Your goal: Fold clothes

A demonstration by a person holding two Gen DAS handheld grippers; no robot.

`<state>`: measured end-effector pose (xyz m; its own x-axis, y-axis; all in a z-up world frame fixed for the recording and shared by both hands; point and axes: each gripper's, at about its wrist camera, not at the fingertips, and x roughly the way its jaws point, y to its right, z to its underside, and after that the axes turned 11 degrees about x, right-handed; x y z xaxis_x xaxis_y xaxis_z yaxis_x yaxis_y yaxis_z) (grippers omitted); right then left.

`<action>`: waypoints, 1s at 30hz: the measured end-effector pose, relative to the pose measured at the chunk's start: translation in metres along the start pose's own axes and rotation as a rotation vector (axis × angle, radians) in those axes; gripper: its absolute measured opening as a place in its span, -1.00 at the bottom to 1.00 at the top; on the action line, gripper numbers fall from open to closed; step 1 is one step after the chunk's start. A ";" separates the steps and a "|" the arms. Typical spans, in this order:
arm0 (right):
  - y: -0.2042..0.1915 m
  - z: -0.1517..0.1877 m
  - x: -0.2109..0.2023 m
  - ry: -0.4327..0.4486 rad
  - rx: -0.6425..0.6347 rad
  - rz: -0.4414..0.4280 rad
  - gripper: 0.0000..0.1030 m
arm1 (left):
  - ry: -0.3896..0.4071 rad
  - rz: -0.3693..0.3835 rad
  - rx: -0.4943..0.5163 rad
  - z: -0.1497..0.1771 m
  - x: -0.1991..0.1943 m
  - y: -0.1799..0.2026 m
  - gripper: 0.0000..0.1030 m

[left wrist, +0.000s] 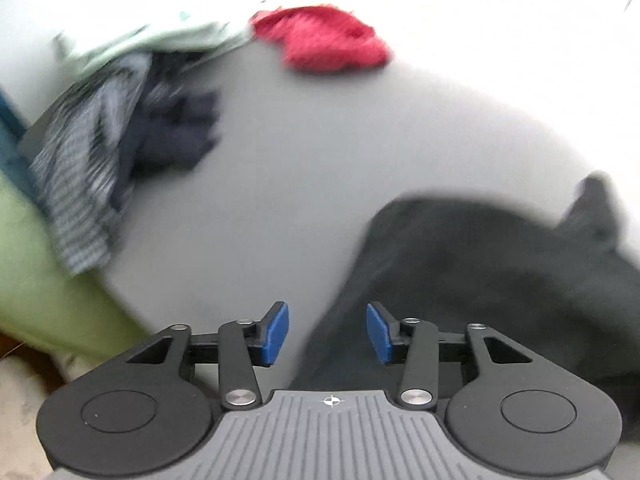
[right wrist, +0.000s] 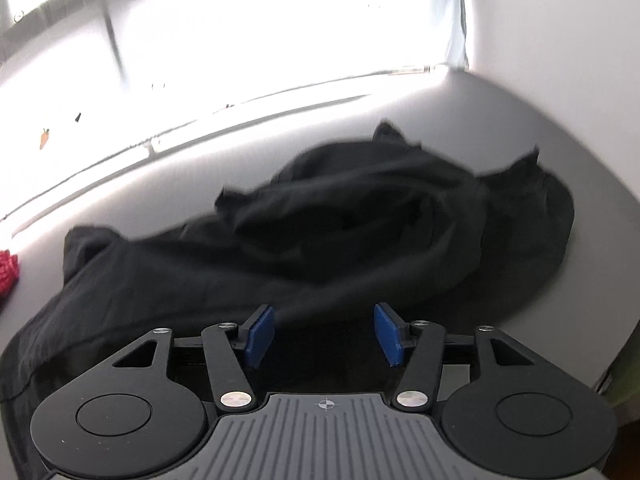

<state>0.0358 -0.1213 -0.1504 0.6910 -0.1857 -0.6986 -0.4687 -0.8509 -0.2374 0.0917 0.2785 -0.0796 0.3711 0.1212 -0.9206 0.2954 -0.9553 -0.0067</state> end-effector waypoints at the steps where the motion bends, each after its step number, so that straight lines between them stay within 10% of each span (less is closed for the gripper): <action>1: -0.004 -0.004 0.003 0.011 -0.005 0.000 0.40 | 0.021 0.052 0.028 -0.014 0.003 0.017 0.08; 6: -0.027 -0.016 0.020 0.031 0.011 -0.009 0.47 | 0.061 0.156 0.255 -0.070 0.040 0.116 0.11; 11: -0.050 -0.009 0.064 -0.091 -0.003 0.082 0.48 | 0.077 0.343 0.517 -0.105 0.080 0.201 0.64; 15: -0.045 0.012 0.083 -0.203 0.007 0.172 0.44 | 0.081 0.217 0.733 -0.106 0.113 0.248 0.64; 22: -0.028 0.021 0.096 -0.288 0.084 0.223 0.44 | 0.040 0.138 0.741 -0.101 0.160 0.266 -0.72; 30: -0.051 -0.003 0.105 -0.278 0.054 0.172 0.39 | 0.214 0.006 0.535 -0.152 0.138 0.222 -0.93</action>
<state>0.1340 -0.0990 -0.2100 0.4261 -0.1765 -0.8873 -0.5989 -0.7902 -0.1304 0.3420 0.1241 -0.1485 0.5575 0.1139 -0.8223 -0.1731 -0.9528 -0.2494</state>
